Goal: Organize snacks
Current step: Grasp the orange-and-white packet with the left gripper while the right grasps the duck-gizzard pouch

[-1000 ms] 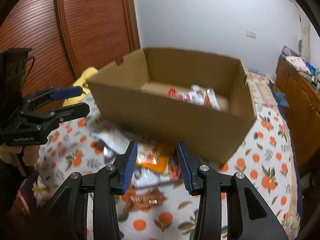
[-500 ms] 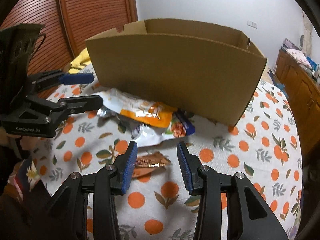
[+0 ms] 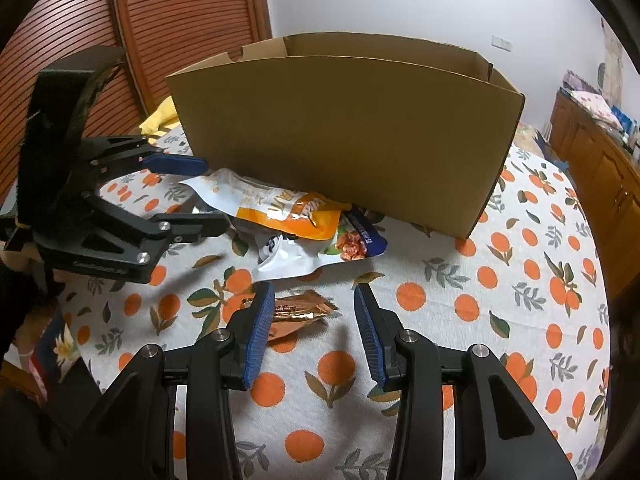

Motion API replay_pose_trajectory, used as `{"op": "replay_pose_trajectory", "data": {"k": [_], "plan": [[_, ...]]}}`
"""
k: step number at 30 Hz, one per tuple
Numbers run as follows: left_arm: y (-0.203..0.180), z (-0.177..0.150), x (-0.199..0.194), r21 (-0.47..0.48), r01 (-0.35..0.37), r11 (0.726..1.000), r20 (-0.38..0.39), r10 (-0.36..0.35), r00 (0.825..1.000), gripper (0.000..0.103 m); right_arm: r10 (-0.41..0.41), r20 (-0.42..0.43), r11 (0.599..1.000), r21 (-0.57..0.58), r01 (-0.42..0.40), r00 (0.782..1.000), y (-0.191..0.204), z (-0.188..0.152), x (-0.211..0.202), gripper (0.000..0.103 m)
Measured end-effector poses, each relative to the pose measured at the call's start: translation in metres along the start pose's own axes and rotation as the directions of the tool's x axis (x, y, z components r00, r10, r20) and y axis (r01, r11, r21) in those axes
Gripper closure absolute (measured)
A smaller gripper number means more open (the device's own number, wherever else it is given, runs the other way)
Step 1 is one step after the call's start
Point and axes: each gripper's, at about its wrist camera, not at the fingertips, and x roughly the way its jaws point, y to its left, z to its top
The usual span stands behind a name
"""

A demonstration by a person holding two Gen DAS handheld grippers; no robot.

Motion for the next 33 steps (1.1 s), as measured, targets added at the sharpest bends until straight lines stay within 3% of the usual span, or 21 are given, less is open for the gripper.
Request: {"op": "replay_pose_trajectory", "data": {"k": [11,22,29,33], "plan": [[-0.007,0.008,0.013,0.056,-0.048,0.997,-0.007,0.048,0.999,0.033,0.001,0.004,1.0,0.02,-0.001,1.0,-0.004,0.001,0.002,0.061],[-0.01,0.014,0.011,0.078,-0.037,0.996,0.01,0.036,0.999,0.036,0.0,0.002,0.999,0.039,0.0,1.0,-0.008,-0.001,0.002,0.061],[-0.023,0.015,0.023,0.159,-0.106,0.982,-0.011,0.109,0.994,0.035,0.006,0.001,0.998,0.056,-0.006,1.0,-0.011,-0.001,0.002,0.061],[-0.019,0.02,0.024,0.132,-0.088,0.987,-0.012,0.091,0.996,0.036,0.006,0.0,0.998,0.058,-0.006,1.0,-0.011,-0.001,0.002,0.061]]}}
